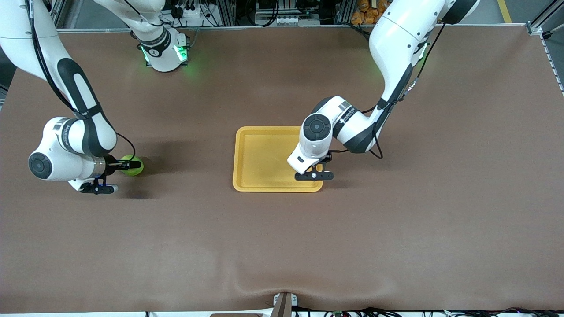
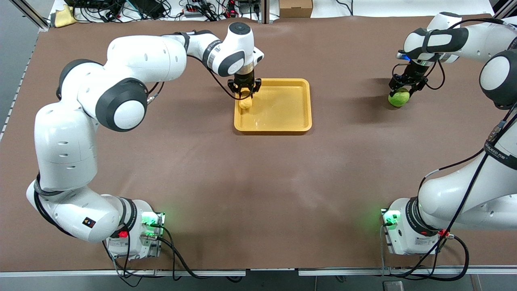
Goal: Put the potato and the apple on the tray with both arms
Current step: 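Carry the potato with the left gripper onto the tray and lower it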
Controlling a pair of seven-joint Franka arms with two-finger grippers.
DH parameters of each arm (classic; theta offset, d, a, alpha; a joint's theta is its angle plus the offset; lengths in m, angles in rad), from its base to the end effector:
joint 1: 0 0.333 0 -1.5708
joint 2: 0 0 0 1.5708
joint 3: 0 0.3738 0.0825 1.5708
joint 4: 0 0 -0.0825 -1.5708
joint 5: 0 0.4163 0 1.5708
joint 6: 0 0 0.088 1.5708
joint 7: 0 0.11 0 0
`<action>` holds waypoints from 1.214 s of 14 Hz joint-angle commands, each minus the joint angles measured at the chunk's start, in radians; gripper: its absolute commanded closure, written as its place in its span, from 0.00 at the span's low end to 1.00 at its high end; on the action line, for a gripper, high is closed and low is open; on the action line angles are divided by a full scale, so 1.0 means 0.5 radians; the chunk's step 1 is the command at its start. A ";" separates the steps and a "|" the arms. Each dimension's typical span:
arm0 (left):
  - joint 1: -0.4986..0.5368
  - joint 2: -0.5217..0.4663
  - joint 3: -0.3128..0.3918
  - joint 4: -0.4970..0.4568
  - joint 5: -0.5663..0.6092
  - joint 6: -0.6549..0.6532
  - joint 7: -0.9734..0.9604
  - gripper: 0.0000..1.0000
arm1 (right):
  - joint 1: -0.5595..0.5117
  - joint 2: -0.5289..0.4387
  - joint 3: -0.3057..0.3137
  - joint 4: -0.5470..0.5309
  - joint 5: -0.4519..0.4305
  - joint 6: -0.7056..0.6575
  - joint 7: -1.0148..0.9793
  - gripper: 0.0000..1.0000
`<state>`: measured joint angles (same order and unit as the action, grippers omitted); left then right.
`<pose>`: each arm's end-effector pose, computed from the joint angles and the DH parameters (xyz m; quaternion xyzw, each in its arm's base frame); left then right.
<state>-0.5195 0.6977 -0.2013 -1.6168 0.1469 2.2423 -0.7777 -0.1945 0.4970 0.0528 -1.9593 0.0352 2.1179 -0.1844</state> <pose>0.5782 -0.4724 0.2372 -0.9996 -0.0022 0.0263 0.0123 0.6185 -0.0877 0.2196 -0.9854 -0.0085 0.1616 0.0532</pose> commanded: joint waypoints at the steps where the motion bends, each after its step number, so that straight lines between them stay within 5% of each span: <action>1: -0.035 0.034 0.022 0.064 0.053 -0.045 -0.058 0.85 | -0.035 -0.031 0.026 0.080 0.028 -0.118 -0.098 1.00; 5: -0.035 0.050 0.022 0.064 0.053 -0.045 -0.058 0.74 | -0.025 -0.028 0.026 0.249 0.031 -0.336 -0.088 1.00; 8: -0.047 0.065 0.028 0.064 0.062 -0.045 -0.058 0.57 | -0.007 -0.028 0.032 0.307 0.061 -0.401 -0.079 1.00; 9: -0.047 0.065 0.028 0.064 0.099 -0.045 -0.058 0.42 | 0.014 -0.028 0.032 0.341 0.077 -0.446 -0.049 1.00; 10: -0.047 0.065 0.028 0.061 0.126 -0.045 -0.064 0.13 | 0.039 -0.028 0.032 0.384 0.086 -0.499 0.000 1.00; 11: -0.047 0.065 0.028 0.064 0.130 -0.045 -0.083 0.00 | 0.070 -0.028 0.032 0.418 0.086 -0.560 0.080 1.00; 17: -0.014 -0.039 0.028 0.067 0.139 -0.051 -0.077 0.00 | 0.275 -0.043 0.039 0.452 0.144 -0.631 0.506 1.00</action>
<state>-0.5251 0.7146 -0.1980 -1.5928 0.1904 2.2398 -0.7895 -0.0800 0.4958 0.0733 -1.7367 0.0870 1.8364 0.0085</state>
